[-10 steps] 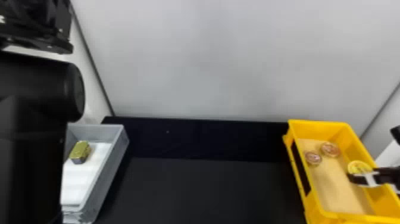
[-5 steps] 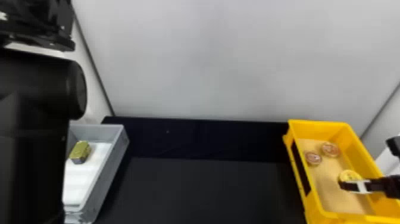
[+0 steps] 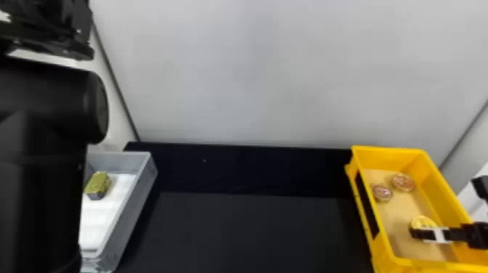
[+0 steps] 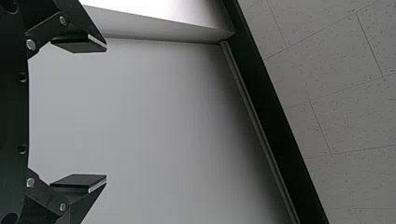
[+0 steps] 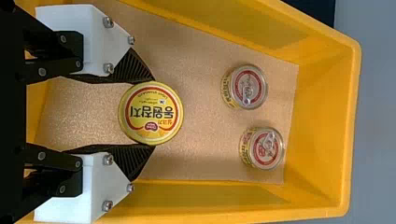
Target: Pick up the round yellow can and place it in the yellow rectangular box
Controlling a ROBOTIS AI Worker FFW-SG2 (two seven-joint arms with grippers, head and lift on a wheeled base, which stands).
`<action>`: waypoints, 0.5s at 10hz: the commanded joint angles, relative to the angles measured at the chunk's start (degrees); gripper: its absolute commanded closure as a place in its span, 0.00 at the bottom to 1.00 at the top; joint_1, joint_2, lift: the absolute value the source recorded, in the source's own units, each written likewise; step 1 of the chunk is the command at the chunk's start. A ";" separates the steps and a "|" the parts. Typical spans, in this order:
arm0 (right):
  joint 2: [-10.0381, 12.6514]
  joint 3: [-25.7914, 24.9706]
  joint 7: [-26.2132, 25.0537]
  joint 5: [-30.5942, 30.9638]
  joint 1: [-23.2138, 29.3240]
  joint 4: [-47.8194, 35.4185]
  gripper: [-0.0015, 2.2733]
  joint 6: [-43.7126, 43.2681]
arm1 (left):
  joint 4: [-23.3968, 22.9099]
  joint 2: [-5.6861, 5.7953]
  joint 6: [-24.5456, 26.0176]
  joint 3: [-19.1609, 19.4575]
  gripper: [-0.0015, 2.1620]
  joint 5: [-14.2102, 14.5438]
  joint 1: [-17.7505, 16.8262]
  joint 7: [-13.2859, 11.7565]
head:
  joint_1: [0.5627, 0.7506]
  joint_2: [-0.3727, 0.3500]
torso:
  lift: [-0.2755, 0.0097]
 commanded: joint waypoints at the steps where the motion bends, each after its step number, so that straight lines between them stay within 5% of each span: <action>1: -0.28 0.47 -0.34 -0.84 -0.52 0.98 0.29 -0.69 | 0.22 -0.19 -0.36 -0.13 0.12 -0.07 -0.13 0.00 | 0.53 0.59 | 0.93; 2: -0.28 0.56 -0.51 -0.92 -0.60 0.81 0.26 0.10 | 0.22 -0.19 -0.45 -0.13 0.12 -0.07 -0.13 0.00 | 0.53 0.59 | 0.93; 4: -0.19 1.09 -0.60 -1.19 -1.22 0.72 0.00 0.63 | 0.22 -0.19 -0.54 -0.13 0.12 -0.07 -0.13 0.00 | 0.53 0.59 | 0.93; 5: -0.19 1.26 -0.60 -1.54 -1.22 0.55 0.01 0.19 | 0.22 -0.10 -0.45 -0.13 0.12 -0.07 -0.13 0.00 | 0.53 0.59 | 0.93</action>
